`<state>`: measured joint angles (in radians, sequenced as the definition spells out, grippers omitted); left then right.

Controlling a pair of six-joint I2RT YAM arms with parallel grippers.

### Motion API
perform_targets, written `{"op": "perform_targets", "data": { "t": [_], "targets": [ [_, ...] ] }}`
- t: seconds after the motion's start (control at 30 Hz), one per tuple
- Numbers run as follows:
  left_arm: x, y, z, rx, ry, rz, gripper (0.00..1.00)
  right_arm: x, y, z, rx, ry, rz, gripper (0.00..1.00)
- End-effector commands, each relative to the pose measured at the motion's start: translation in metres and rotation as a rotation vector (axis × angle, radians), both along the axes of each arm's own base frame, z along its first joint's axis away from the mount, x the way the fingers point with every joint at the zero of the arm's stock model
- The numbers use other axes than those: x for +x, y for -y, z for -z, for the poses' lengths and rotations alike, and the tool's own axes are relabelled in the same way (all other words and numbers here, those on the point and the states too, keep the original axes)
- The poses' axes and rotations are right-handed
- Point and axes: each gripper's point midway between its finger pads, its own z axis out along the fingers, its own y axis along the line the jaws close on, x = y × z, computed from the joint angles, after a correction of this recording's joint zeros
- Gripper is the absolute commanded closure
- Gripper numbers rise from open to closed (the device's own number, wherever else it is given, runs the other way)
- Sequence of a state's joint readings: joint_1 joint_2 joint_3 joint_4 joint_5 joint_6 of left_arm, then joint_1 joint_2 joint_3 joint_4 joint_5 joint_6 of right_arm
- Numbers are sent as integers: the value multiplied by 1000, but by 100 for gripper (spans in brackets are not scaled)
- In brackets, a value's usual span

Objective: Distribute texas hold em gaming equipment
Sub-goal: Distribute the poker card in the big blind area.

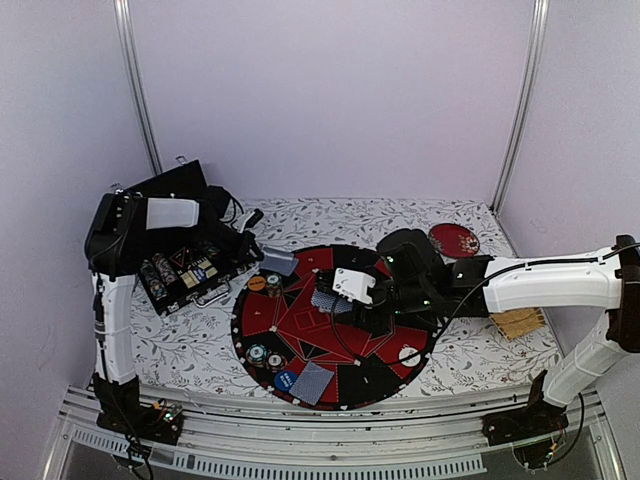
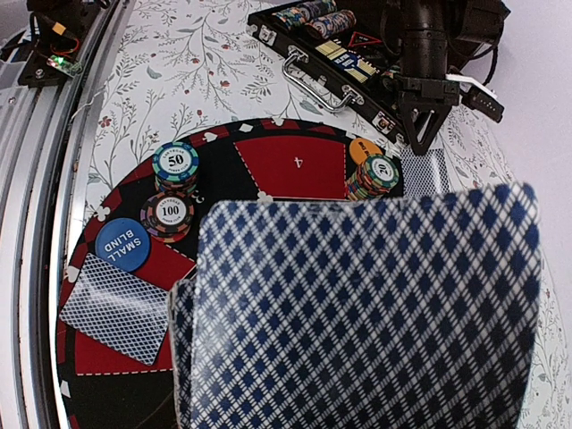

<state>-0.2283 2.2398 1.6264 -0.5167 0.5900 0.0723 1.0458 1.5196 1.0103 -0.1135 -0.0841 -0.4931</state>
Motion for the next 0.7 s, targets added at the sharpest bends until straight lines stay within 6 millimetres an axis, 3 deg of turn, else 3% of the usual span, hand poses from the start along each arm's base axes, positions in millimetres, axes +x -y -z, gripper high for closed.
{"op": "perform_targets", "data": {
  "t": [0.0,0.37,0.67],
  "targets": [
    [7,2,12,103,37,22,100,-1,2,3,0,-14,2,48],
    [20,1,25,260,77,29,100,-1,2,5,-3,-18,2,48],
    [32,-1,21,384,157,36,100,-1,1,8,-7,-26,1,48]
  ]
}}
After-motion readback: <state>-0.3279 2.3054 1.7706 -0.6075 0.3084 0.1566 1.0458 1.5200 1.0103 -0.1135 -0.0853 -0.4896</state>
